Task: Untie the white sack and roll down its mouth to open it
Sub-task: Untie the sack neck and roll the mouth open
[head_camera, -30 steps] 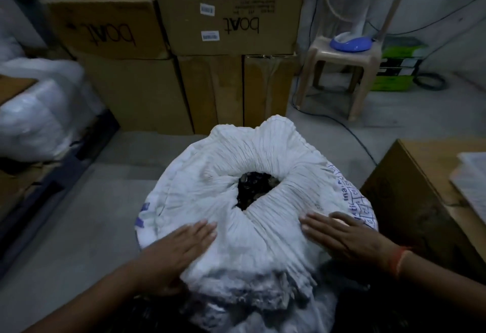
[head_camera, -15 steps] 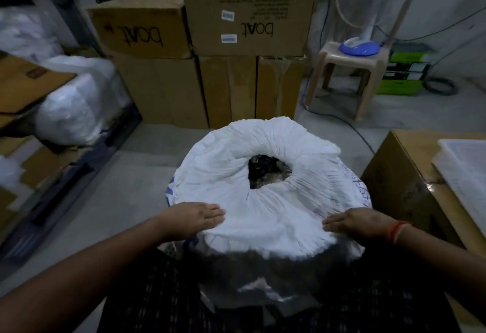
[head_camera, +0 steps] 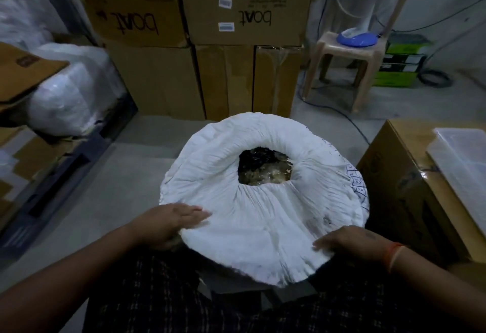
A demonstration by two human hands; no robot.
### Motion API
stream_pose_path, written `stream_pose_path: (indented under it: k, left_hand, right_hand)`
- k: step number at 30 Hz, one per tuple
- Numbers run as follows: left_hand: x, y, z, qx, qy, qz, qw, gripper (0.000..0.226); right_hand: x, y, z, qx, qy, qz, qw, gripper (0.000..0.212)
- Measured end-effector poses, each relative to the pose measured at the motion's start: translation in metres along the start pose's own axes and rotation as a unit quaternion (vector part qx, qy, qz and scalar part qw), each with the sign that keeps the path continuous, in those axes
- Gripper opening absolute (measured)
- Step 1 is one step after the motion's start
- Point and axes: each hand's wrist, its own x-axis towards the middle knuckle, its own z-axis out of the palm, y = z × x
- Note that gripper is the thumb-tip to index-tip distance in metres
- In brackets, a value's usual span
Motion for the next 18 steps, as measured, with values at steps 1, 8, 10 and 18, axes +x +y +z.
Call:
stream_pose_path:
  k: [1, 8, 10, 18]
  left_hand:
    - [0.000, 0.004, -0.005, -0.010, 0.022, -0.021, 0.999, 0.083]
    - [0.015, 0.010, -0.006, 0.028, 0.018, 0.035, 0.999, 0.050]
    - [0.018, 0.010, -0.006, 0.025, -0.015, 0.015, 0.999, 0.055]
    - [0.030, 0.016, -0.007, 0.000, -0.016, 0.000, 1.000, 0.056]
  right_hand:
    - [-0.003, -0.002, 0.000, 0.009, 0.043, 0.001, 0.999, 0.053]
    - [0.003, -0.007, -0.001, -0.012, 0.068, -0.033, 0.997, 0.065]
    - [0.008, -0.008, 0.001, -0.011, 0.098, -0.048, 0.994, 0.076]
    - [0.024, -0.004, 0.004, -0.024, 0.137, -0.041, 0.989, 0.063]
